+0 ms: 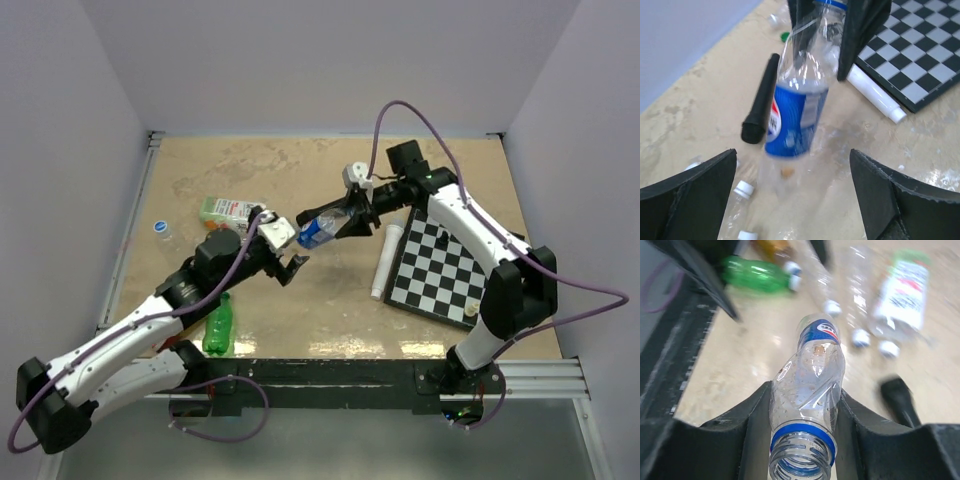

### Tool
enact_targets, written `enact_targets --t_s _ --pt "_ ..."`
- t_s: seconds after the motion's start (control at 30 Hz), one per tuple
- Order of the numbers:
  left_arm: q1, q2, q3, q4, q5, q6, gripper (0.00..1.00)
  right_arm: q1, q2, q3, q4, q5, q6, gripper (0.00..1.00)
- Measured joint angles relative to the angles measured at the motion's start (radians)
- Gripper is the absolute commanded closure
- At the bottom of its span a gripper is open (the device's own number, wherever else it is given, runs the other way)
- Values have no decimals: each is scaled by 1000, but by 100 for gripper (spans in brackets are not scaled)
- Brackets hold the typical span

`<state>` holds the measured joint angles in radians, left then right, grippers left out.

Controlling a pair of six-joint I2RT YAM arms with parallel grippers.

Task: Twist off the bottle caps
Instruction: Place the plastic bottle at the center of the board.

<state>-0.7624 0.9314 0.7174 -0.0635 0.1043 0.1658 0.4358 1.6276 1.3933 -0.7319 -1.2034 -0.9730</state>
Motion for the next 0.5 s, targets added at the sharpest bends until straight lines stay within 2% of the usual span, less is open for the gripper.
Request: enact_targets --t_s 0.13,0.27,0.37,0.5 --pt "2 -173 -53 8 -122 3 0 -79 4 79 91 176 195 83" --pt "2 -281 -122 22 -225 3 0 -107 56 239 151 446 356 82" --pt "3 -261 -129 16 -256 3 0 -107 160 428 144 618 416 82" --pt "3 -195 -129 -6 -266 3 0 -107 307 622 86 768 454 79"
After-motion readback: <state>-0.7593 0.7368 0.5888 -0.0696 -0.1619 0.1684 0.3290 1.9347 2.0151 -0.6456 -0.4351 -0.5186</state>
